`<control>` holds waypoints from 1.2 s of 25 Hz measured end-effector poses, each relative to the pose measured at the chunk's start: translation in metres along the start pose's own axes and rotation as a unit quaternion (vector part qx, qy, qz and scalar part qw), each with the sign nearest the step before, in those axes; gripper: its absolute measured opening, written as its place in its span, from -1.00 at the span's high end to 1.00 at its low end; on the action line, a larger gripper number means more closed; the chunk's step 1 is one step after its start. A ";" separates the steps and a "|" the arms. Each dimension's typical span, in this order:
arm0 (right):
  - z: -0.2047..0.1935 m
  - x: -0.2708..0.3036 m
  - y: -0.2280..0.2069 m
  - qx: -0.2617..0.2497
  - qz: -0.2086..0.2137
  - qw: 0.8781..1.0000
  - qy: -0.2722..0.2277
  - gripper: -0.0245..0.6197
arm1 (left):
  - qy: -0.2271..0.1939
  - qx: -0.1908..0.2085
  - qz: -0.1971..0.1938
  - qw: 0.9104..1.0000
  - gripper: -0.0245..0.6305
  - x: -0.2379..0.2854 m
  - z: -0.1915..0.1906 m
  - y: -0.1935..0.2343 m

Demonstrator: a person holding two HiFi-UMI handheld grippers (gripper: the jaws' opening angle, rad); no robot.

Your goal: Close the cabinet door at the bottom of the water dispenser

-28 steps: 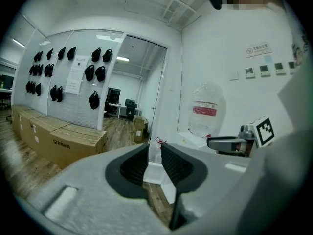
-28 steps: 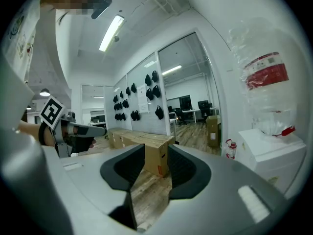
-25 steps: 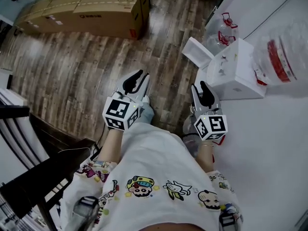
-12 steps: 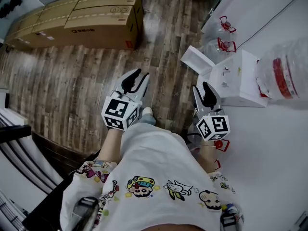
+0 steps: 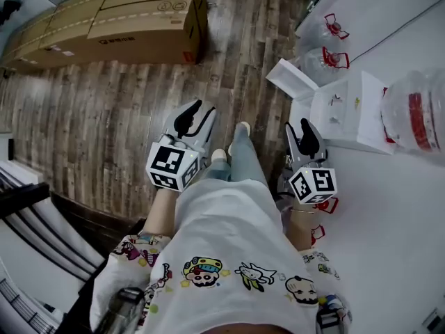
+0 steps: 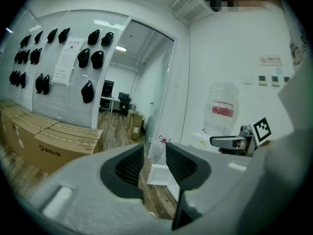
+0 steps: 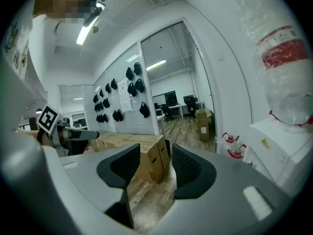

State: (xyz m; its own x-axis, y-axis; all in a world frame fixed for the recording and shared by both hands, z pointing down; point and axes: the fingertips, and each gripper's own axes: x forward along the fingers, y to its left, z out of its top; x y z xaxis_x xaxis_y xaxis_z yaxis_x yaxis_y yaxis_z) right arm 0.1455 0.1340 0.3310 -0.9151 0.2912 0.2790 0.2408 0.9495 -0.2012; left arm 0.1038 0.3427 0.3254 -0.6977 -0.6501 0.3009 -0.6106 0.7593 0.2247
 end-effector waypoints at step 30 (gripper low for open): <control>0.123 0.181 -0.201 0.032 -0.086 0.995 -0.042 0.26 | -0.010 0.050 -0.085 0.995 0.48 0.299 0.153 0.052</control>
State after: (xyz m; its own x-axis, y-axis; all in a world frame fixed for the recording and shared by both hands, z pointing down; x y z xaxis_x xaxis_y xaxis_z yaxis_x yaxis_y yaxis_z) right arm -0.1081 -0.0183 0.3061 -0.9654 0.1126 0.2350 0.0606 0.9741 -0.2179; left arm -0.1935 0.1837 0.2855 -0.5876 -0.7701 0.2484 -0.7540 0.6325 0.1773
